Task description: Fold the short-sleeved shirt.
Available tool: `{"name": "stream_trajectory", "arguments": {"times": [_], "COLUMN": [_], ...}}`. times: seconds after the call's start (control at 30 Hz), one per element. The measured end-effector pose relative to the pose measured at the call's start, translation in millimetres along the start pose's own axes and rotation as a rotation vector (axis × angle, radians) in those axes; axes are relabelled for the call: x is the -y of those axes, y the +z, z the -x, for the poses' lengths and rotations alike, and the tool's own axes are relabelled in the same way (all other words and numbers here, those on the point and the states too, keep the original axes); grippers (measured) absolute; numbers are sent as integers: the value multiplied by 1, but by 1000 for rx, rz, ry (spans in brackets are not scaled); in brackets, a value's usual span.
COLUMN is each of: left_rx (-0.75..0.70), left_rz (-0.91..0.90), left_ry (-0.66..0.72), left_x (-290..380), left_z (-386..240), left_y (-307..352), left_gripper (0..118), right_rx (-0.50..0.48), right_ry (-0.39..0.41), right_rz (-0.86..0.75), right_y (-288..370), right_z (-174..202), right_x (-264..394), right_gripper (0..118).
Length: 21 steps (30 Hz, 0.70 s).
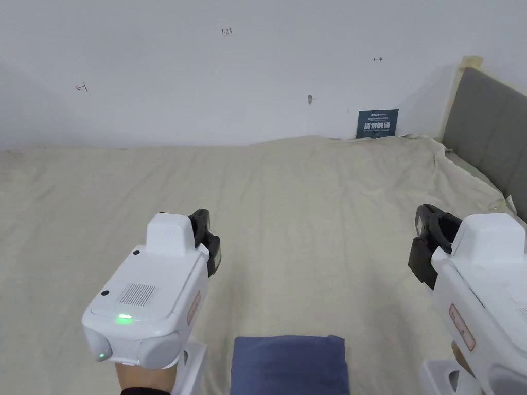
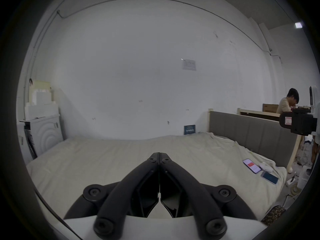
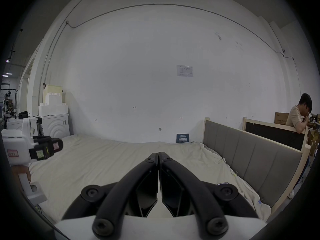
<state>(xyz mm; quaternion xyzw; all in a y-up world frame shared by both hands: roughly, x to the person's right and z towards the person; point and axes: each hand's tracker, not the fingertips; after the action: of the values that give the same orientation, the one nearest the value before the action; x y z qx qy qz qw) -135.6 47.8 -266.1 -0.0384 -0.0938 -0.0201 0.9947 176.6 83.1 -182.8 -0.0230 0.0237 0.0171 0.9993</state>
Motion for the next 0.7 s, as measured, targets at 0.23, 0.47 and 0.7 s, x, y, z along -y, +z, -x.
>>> {"name": "stream_trajectory", "arguments": {"times": [0.23,0.47,0.7], "left_rx": [-110,-153,-146], "left_rz": [-27,-17,-9], "left_ry": [65,92,81], "left_x": [1,6,9], "left_z": [37,59,55], "left_y": [16,20,23], "left_gripper": [0,0,0], "right_rx": [-20,-25,-44], "right_ry": [13,24,31], "right_rz": [-26,-30,10], "right_y": [-13,-20,-33], "right_z": [12,19,31], "right_x": [10,19,46], "right_gripper": [0,0,0]}}
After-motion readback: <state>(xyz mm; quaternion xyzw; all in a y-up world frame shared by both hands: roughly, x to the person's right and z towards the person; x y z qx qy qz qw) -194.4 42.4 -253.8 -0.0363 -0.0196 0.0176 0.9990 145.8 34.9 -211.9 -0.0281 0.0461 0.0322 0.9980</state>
